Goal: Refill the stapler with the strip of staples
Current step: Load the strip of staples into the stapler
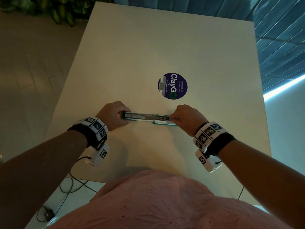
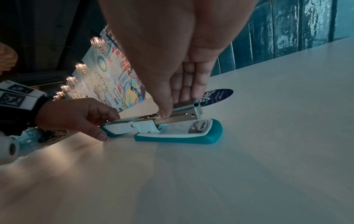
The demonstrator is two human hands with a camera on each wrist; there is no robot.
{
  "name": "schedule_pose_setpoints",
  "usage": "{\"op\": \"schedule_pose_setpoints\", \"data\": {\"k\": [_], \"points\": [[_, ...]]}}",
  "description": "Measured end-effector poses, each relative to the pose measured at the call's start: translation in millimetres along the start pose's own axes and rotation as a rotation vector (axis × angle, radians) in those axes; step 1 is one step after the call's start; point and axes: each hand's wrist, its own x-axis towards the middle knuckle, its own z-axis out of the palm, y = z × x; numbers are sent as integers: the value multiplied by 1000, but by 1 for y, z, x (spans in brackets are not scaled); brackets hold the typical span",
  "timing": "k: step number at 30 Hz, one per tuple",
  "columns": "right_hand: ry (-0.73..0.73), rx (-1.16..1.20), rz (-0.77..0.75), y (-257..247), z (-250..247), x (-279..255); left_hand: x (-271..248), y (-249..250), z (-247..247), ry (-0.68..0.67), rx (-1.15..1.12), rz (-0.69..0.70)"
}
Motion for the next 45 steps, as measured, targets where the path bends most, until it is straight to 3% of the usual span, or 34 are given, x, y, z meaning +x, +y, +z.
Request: {"op": "schedule_pose_setpoints", "data": {"k": [29,37,45], "points": [[-34,-25,-27,6,-1,-6,0,5,-2,14,-6,-29],[-25,115,30,10,6,-10,-2,7,-3,6,-16,-26],[182,313,95,24,16,-20,-1,6,-4,-26,-7,-35]]}}
